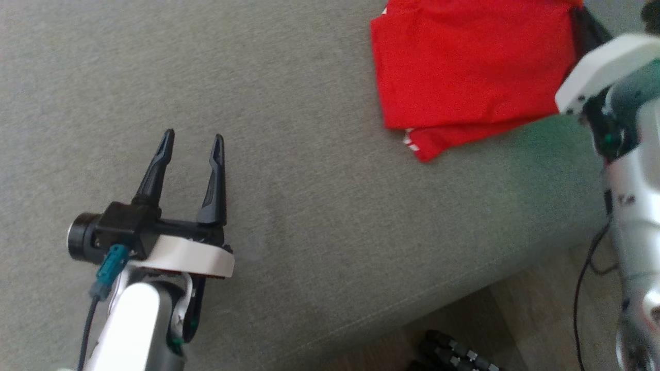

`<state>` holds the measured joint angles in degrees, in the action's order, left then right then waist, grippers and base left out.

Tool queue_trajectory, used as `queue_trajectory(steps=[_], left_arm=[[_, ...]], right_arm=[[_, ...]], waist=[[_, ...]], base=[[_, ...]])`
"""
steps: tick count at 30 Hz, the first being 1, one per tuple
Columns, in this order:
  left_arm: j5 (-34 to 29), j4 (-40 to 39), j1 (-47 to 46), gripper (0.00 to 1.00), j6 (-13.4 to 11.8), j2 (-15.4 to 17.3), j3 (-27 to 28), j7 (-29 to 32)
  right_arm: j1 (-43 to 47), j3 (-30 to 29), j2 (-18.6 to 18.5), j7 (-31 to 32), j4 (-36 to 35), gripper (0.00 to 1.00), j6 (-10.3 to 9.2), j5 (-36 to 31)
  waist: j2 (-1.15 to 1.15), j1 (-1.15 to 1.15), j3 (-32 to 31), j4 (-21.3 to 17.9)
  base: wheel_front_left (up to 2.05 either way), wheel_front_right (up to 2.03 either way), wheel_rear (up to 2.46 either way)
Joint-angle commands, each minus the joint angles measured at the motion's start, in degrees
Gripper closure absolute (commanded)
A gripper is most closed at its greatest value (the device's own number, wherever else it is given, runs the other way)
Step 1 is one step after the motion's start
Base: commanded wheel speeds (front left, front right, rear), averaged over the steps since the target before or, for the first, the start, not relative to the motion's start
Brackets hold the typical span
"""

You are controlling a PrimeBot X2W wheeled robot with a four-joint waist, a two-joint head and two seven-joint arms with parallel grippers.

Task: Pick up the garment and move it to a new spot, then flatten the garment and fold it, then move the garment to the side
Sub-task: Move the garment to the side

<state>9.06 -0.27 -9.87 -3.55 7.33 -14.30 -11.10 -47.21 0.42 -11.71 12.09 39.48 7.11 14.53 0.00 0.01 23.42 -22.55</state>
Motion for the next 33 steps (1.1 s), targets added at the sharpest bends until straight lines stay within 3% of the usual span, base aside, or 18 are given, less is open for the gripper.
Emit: queue_trajectory(steps=[1, 14, 19, 33], left_arm=[[-0.93, -2.46, -1.53, 0.00, -0.24, 0.85, 1.42, 0.04], [-0.91, -6.27, -1.03, 0.00, -1.15, 1.37, 1.08, 0.69], [-0.86, -7.33, -0.59, 0.00, -1.65, 1.33, 0.93, 0.63], [-0.50, -8.17, -0.33, 0.00, -2.14, 1.20, -0.01, 0.42]], right_arm=[[-2.84, 0.50, -0.51, -0.79, -1.45, 1.00, 0.37, -0.40], [-15.51, -4.56, -6.72, -5.03, 13.57, 1.00, 0.37, -10.41], [-16.81, -3.37, -8.40, -6.67, 15.16, 1.00, 0.37, -14.75], [-18.53, -8.00, -9.16, -7.36, 15.57, 1.00, 0.37, -24.85]], waist=[[0.00, -0.01, 0.22, 0.63], [0.00, -0.01, 0.91, 6.53], [0.00, -0.01, 1.01, 6.85], [0.00, -0.01, 1.04, 7.24]], base=[[0.00, 0.00, 0.00], [0.00, 0.00, 0.00], [0.00, 0.00, 0.00], [0.00, 0.00, 0.00]])
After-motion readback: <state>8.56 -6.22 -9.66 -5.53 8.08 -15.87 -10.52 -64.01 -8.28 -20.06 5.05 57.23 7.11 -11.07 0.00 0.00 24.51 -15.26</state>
